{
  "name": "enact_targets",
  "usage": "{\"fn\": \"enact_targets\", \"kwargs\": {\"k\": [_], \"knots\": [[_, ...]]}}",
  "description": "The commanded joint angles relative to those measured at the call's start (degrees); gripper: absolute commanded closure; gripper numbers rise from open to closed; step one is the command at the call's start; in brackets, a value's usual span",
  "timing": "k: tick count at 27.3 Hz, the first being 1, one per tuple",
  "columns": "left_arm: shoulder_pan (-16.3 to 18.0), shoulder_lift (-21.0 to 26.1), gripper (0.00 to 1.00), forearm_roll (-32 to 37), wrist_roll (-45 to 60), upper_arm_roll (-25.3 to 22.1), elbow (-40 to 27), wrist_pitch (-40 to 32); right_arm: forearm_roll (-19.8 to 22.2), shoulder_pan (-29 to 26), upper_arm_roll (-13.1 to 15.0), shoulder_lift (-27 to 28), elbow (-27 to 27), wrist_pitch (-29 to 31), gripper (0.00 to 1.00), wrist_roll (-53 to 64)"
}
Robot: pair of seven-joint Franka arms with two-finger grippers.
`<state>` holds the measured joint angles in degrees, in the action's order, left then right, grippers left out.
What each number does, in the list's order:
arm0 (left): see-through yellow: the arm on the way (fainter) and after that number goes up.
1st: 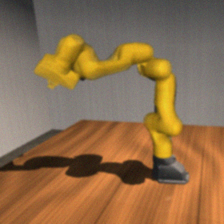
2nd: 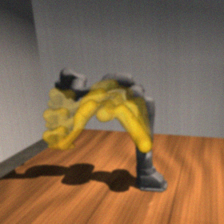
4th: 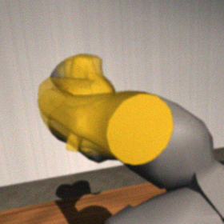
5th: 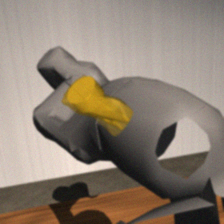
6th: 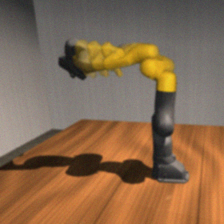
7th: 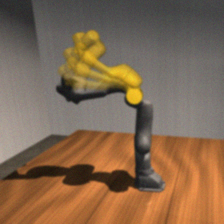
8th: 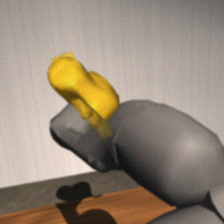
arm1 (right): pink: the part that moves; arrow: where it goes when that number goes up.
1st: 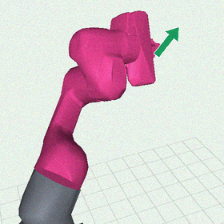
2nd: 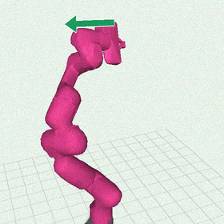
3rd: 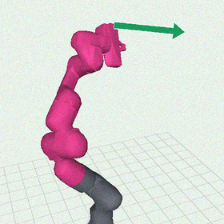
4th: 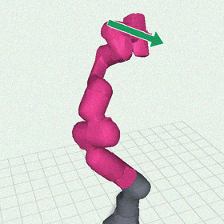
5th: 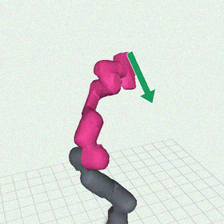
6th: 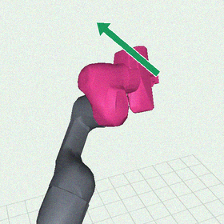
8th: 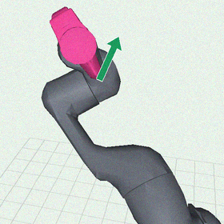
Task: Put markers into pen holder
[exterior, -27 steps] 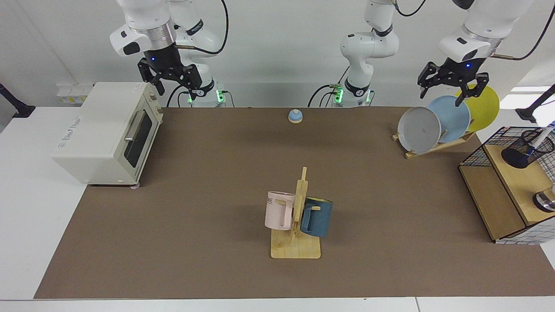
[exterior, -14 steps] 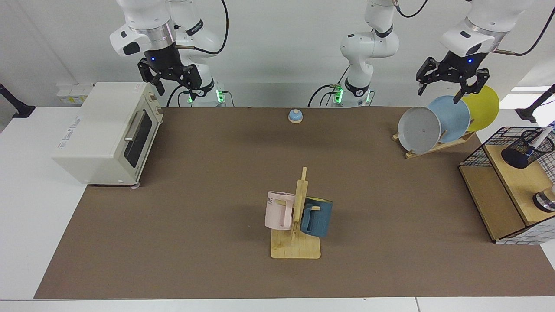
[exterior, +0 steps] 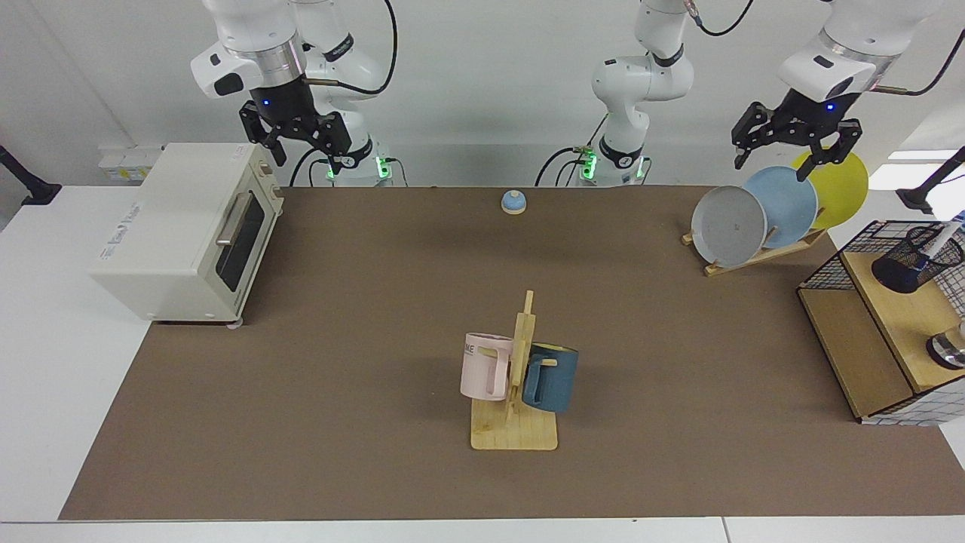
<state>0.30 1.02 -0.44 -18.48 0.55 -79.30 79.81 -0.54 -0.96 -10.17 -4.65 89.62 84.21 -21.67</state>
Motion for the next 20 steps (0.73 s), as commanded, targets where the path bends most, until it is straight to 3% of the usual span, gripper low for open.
{"fn": "enact_targets", "kwargs": {"k": [1,20], "knots": [[0.05,0.29,0.00,-0.26,0.63,-0.11,1.35,-1.94,-0.87,-0.71,-0.38,0.26,-0.68,-0.27,0.00,-0.92],[0.31,-0.15,0.00,0.00,0.28,-0.47,0.73,-1.86,-0.87,-0.71,-0.38,0.26,-0.68,-0.27,0.00,-0.92]]}}
